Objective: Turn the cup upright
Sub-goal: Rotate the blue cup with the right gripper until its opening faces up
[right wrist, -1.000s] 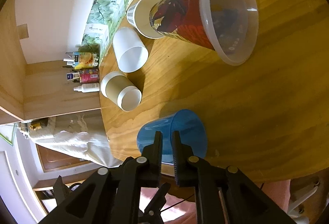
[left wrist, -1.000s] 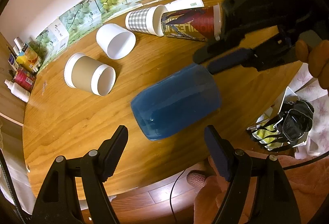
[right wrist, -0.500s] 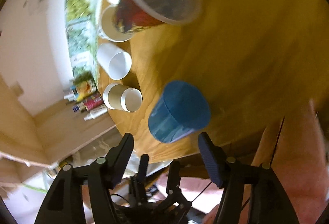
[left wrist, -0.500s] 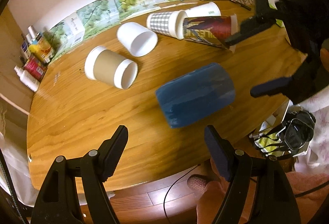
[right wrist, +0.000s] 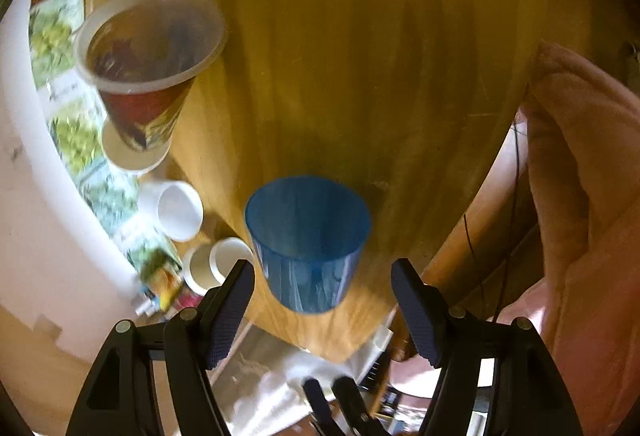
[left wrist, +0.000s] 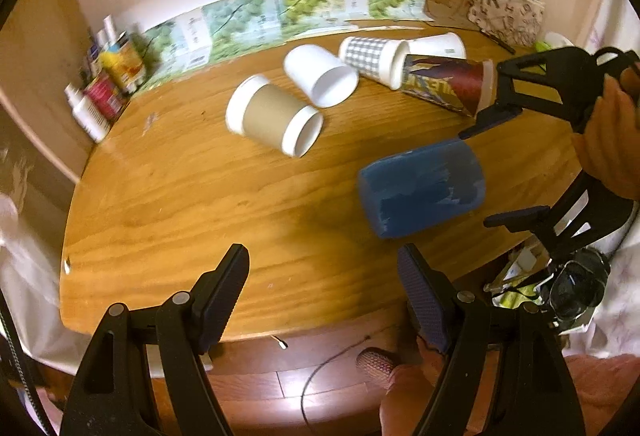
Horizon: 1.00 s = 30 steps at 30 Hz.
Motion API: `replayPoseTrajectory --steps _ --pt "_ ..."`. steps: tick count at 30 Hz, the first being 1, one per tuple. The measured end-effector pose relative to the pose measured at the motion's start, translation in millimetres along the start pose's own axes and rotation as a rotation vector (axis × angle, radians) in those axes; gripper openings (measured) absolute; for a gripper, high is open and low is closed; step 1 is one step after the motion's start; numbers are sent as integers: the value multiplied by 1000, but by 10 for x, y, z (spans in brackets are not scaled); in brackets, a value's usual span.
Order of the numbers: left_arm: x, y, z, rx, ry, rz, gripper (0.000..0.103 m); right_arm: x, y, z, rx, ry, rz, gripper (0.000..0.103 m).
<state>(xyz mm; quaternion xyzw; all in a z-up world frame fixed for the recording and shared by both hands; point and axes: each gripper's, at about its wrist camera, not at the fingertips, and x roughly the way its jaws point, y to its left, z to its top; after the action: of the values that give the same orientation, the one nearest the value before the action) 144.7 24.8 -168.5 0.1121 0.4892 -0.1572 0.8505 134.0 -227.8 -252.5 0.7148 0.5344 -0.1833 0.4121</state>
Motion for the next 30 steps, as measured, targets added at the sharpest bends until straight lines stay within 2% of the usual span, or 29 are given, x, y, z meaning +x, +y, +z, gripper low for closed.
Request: replayPoseTrajectory --steps 5,11,19,30 --pt "21 130 -159 -102 52 -10 80 96 -11 -23 76 -63 22 71" --pt "7 190 -288 -148 89 -5 80 158 16 -58 114 -113 47 72" --pt "-18 268 -262 -164 81 21 80 306 149 -46 97 -98 21 68" --pt "-27 213 -168 -168 64 5 80 356 315 -17 4 -85 -3 67"
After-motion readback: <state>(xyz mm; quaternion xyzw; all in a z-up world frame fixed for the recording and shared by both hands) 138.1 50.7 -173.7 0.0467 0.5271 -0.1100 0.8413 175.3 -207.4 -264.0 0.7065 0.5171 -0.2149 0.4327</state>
